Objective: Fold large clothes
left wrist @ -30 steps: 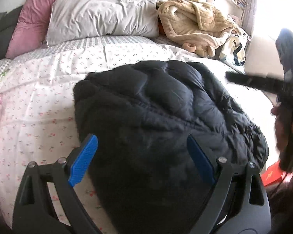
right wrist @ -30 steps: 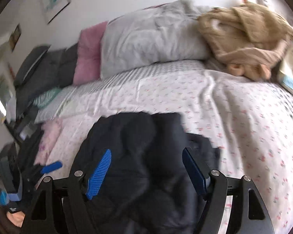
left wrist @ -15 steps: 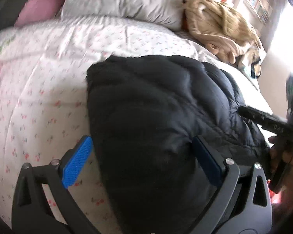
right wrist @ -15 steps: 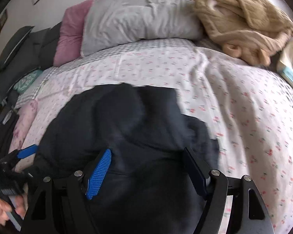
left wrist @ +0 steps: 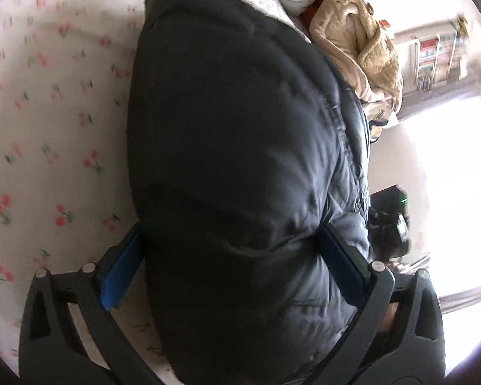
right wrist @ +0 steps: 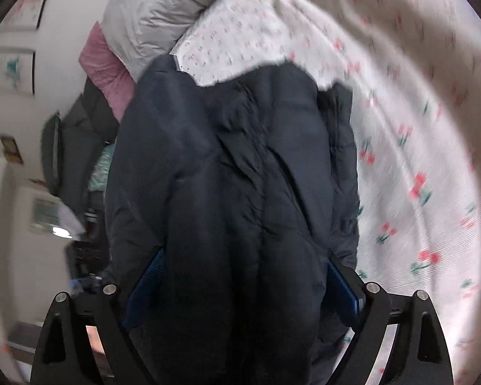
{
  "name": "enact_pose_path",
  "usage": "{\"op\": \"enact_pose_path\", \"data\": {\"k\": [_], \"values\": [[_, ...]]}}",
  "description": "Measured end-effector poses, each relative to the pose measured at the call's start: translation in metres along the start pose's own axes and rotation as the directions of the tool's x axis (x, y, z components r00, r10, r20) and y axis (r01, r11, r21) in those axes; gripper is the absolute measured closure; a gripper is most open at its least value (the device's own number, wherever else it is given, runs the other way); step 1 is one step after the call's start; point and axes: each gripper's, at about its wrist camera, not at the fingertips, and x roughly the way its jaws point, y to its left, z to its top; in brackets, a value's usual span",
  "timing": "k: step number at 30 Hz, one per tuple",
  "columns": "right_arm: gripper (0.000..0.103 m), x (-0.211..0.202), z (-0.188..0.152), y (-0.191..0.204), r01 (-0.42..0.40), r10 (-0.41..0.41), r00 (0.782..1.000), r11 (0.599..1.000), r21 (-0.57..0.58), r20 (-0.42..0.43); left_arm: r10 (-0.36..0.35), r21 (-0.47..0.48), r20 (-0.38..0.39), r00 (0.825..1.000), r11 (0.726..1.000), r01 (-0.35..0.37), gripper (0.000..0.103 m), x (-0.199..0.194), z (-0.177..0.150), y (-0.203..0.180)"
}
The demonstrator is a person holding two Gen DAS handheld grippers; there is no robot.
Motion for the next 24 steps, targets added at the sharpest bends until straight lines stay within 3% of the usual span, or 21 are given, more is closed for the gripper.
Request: {"op": "enact_pose_path", "data": {"k": [5, 8, 9, 11, 15, 19, 24], "values": [[0.007, 0.01, 0.005, -0.015, -0.098, 0.099, 0.995, 0.993, 0.062, -0.006, -0.044, -0.088, 0.013, 0.999, 0.995, 0.045, 0.0, 0.009, -0.002, 0.01], [0.011, 0.014, 0.007, -0.016, -0.123, 0.123, 0.992, 0.991, 0.052, 0.0, 0.004, -0.055, 0.045, 0.999, 0.999, -0.001, 0.001, 0.008, -0.001, -0.004], [0.014, 0.014, 0.007, -0.016, -0.133, 0.133, 0.991, 0.99, 0.043, 0.006, 0.028, -0.023, 0.063, 0.998, 0.999, -0.027, 0.001, 0.006, -0.001, -0.012], [0.037, 0.013, 0.006, -0.013, -0.163, 0.163, 0.986, 0.986, 0.034, 0.021, 0.071, 0.044, 0.106, 0.992, 0.996, -0.076, 0.007, 0.003, -0.001, -0.029], [0.055, -0.001, 0.005, -0.003, -0.203, 0.203, 0.978, 0.979, -0.012, 0.054, 0.094, 0.13, 0.164, 0.982, 0.985, -0.116, 0.015, -0.007, 0.003, -0.056], [0.059, -0.026, 0.003, 0.014, -0.226, 0.233, 0.968, 0.971, -0.078, 0.093, 0.061, 0.197, 0.192, 0.979, 0.975, -0.1, 0.019, -0.01, 0.009, -0.083], [0.059, -0.08, -0.009, 0.052, -0.195, 0.243, 0.948, 0.954, -0.229, 0.204, -0.036, 0.236, 0.208, 0.978, 0.972, -0.014, 0.019, -0.003, 0.018, -0.113]]}}
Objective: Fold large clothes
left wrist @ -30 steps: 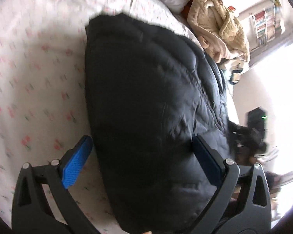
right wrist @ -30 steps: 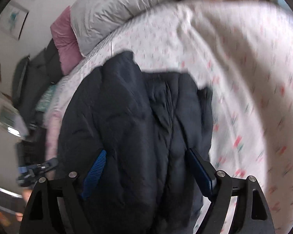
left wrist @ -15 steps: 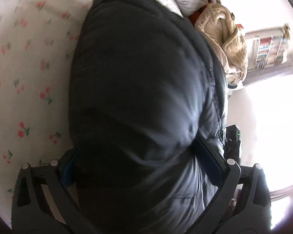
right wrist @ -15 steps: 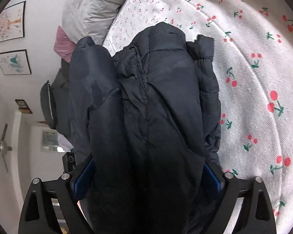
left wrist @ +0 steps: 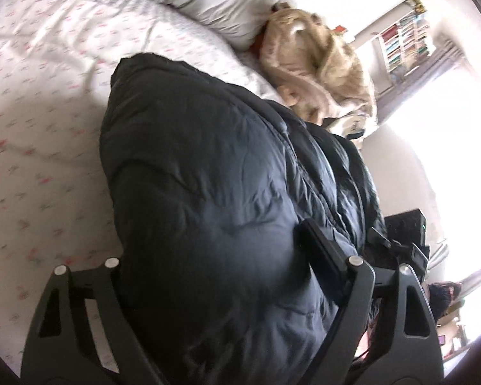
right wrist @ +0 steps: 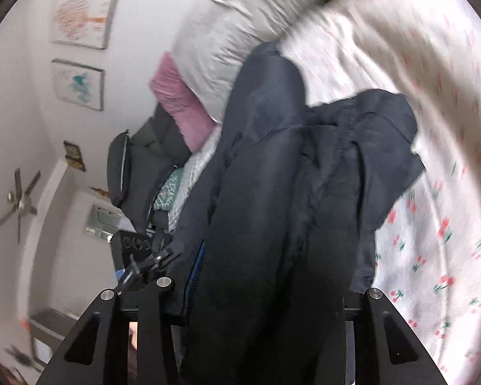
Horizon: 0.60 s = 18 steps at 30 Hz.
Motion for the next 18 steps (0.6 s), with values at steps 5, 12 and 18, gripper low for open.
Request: {"op": "enact_pose_path", "data": {"k": [5, 12, 18], "values": [[0.06, -0.037, 0.009, 0.021, 0.101, -0.086, 0.986, 0.99, -0.101, 0.141, -0.102, 0.043, 0.054, 0.993, 0.994, 0.1, 0.019, 0.023, 0.021, -0.025], [0.039, -0.025, 0.014, -0.062, 0.474, -0.483, 0.867, 0.875, 0.097, 0.118, 0.182, -0.01, 0.074, 0.981, 0.983, -0.181, 0.015, 0.074, 0.025, 0.016], [0.031, -0.02, 0.015, -0.066, 0.476, -0.487, 0.869, 0.871, 0.124, 0.086, 0.179, -0.027, 0.04, 0.983, 0.984, -0.178, 0.011, 0.071, 0.025, 0.021]]}}
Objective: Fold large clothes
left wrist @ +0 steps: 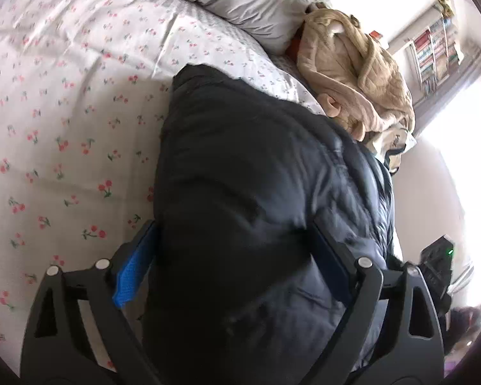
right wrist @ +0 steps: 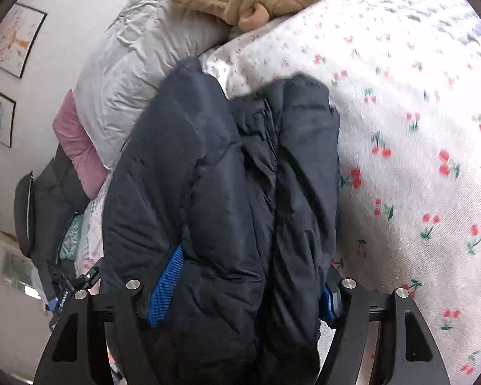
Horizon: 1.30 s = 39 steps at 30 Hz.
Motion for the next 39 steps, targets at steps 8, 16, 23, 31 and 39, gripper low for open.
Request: {"op": "enact_pose_path", "data": {"k": [8, 16, 23, 31, 39], "values": [[0.02, -0.074, -0.011, 0.055, 0.159, -0.152, 0.983, 0.986, -0.058, 0.106, 0.205, 0.196, 0.001, 0.979, 0.96, -0.202, 0.009, -0.043, -0.02, -0.042], [0.018, -0.108, -0.07, 0.11, 0.322, -0.306, 0.946, 0.924, -0.208, 0.106, 0.37, 0.268, 0.033, 0.929, 0.892, -0.365, 0.001, -0.077, -0.059, -0.062], [0.018, -0.099, -0.137, 0.134, 0.345, -0.323, 0.939, 0.888, -0.304, 0.121, 0.392, 0.312, 0.025, 0.92, 0.871, -0.38, 0.001, -0.103, -0.102, -0.07], [0.018, -0.066, -0.169, 0.125, 0.384, -0.374, 0.923, 0.884, -0.265, 0.091, 0.398, 0.322, 0.062, 0.915, 0.86, -0.396, 0.001, -0.113, -0.13, -0.073], [0.017, -0.056, -0.172, 0.124, 0.389, -0.384, 0.92, 0.878, -0.279, 0.075, 0.399, 0.307, 0.05, 0.916, 0.866, -0.394, 0.001, -0.108, -0.131, -0.072]]}}
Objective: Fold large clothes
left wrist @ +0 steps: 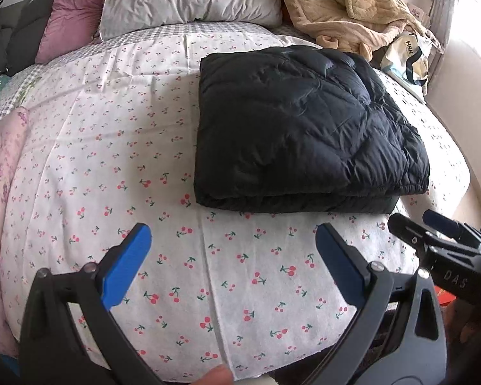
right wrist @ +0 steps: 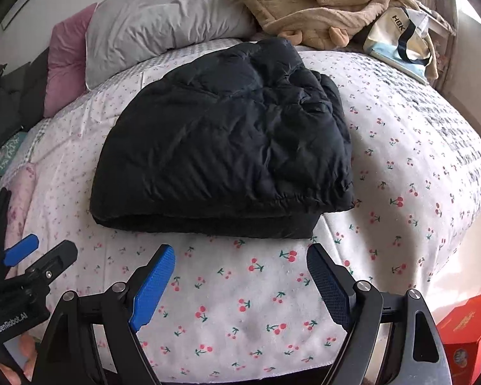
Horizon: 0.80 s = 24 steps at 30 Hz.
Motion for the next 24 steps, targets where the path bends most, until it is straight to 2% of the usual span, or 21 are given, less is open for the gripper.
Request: {"op": "enact_pose_path", "data": {"k": [24], "values": [[0.017, 0.0067, -0.0036, 0.0053, -0.004, 0.003, 1.0, 1.0, -0.025, -0.021, -0.005, 0.015, -0.025, 1.0, 1.0, 0.005, 0.001, 0.0077, -0.0048, -0.0082]]}}
